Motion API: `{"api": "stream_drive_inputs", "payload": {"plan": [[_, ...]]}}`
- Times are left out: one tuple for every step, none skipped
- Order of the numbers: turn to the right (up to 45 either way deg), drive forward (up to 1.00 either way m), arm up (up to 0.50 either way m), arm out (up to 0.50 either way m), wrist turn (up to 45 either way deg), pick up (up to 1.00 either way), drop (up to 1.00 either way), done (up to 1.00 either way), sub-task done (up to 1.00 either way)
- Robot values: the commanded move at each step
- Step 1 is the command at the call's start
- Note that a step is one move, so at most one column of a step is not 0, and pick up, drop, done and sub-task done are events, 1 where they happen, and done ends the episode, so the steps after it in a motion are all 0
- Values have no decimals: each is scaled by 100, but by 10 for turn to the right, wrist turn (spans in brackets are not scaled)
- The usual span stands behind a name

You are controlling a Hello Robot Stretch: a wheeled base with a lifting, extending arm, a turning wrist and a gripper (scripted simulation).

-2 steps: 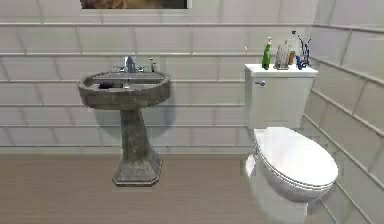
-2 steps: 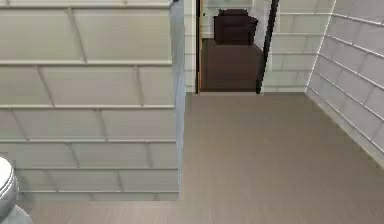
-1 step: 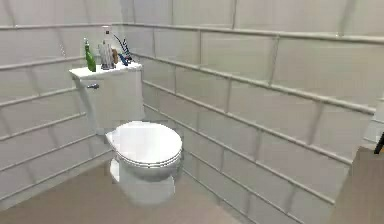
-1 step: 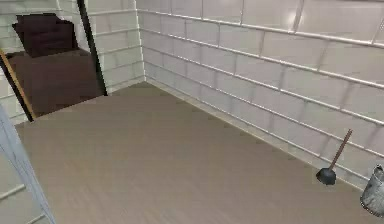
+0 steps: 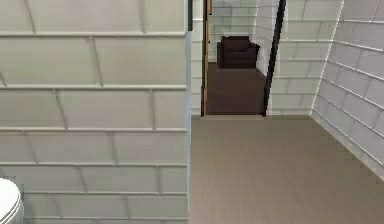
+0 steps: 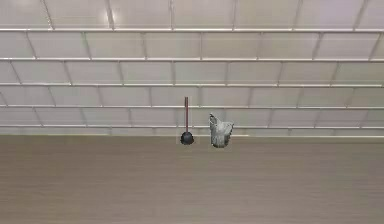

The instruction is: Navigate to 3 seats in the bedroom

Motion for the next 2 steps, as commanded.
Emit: {"api": "stream_drive_inputs", "payload": {"plan": [[300,0,0,0,0,0,0,0,0],[0,80,0,0,0,0,0,0,0]]}}
